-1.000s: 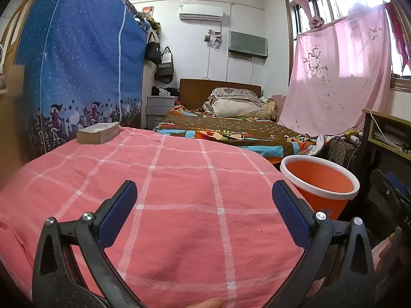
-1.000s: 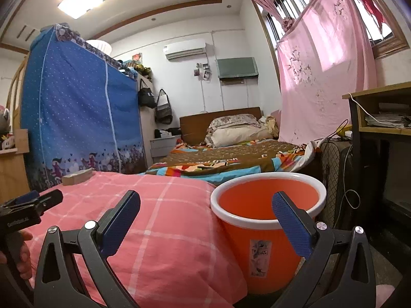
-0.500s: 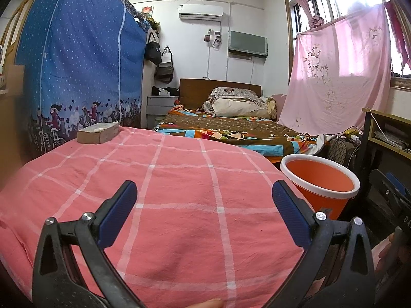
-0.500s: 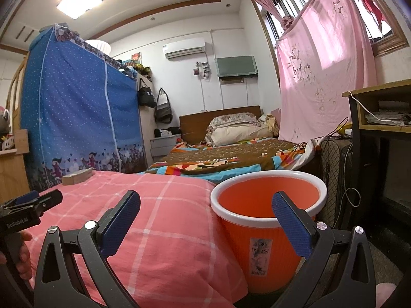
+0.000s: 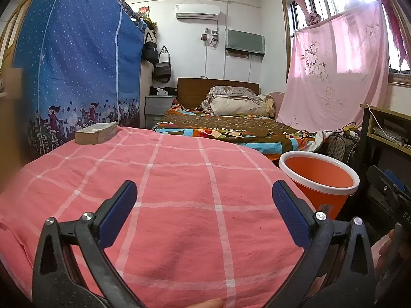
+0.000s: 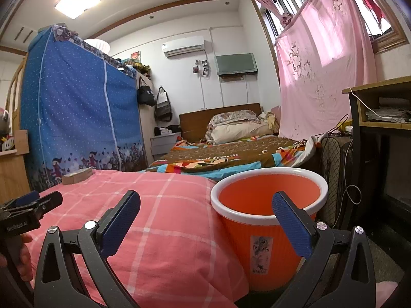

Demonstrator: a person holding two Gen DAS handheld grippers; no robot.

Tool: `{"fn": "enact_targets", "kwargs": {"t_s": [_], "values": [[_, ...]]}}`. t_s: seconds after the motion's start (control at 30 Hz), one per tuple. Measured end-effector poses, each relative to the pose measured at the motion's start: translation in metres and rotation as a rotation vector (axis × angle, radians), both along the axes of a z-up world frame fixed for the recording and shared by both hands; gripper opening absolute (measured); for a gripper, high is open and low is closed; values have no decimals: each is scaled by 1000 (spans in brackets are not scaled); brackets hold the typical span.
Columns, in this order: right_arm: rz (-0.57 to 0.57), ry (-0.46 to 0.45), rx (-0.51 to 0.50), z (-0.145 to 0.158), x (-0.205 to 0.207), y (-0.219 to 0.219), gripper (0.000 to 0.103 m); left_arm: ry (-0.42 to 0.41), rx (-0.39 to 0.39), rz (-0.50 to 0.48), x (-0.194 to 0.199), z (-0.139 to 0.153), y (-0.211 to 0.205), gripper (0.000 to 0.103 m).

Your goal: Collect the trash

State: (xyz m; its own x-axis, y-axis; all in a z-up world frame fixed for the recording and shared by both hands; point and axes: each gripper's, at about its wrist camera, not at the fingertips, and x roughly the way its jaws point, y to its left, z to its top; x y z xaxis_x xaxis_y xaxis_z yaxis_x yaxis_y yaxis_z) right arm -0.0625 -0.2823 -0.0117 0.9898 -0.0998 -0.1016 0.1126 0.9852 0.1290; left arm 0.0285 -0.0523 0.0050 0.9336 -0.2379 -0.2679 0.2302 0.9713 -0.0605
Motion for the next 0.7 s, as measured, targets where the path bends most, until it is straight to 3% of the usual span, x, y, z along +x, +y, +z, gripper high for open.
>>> {"fn": "enact_targets", "kwargs": {"t_s": [0.7], "values": [[4,17,19,-6,-1,1,103,-28,68,38,-3,0,-8,103]]}}
